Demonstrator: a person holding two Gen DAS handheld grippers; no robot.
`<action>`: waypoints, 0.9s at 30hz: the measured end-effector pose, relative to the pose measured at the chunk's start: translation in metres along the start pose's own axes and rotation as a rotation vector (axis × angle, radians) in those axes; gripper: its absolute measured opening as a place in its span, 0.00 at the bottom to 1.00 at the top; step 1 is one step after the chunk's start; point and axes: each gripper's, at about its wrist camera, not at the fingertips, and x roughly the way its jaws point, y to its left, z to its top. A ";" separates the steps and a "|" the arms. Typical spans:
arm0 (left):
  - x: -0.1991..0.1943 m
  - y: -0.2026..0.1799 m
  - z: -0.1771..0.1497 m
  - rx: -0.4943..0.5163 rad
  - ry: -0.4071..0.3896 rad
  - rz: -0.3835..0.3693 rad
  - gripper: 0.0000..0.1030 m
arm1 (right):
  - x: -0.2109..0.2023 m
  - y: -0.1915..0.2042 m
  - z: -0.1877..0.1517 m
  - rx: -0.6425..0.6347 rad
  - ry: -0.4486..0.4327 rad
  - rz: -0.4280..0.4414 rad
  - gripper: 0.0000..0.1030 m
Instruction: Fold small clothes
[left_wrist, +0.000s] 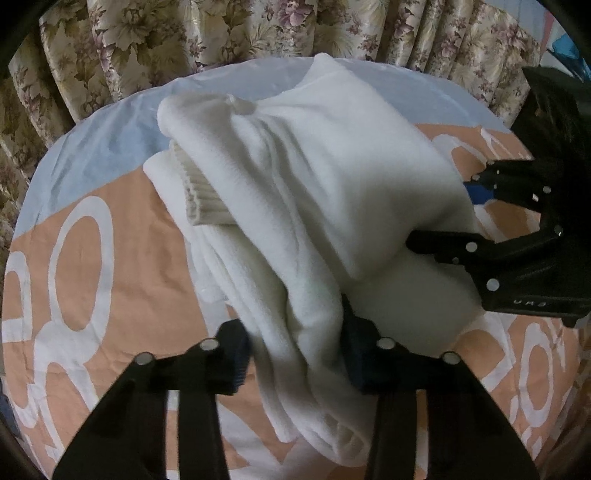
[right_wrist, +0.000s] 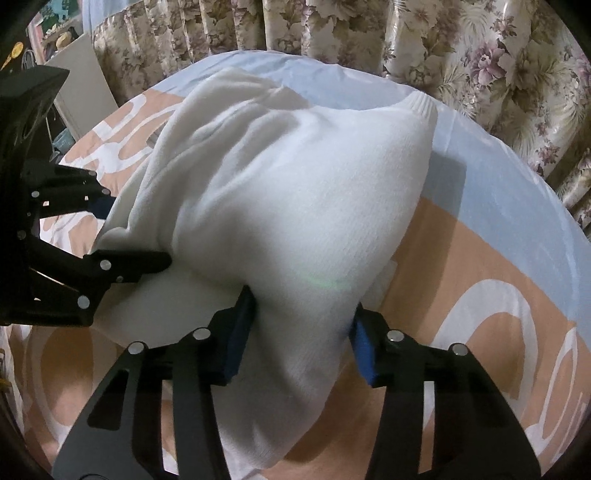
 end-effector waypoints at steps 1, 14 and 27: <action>0.000 0.000 0.000 0.000 -0.001 0.000 0.37 | -0.001 0.000 0.000 -0.002 -0.007 -0.002 0.44; -0.013 -0.014 0.005 0.007 -0.028 0.082 0.26 | -0.020 0.009 0.005 -0.028 -0.091 -0.033 0.28; -0.069 -0.052 0.027 0.022 -0.136 0.152 0.25 | -0.087 -0.002 0.000 -0.028 -0.283 -0.045 0.27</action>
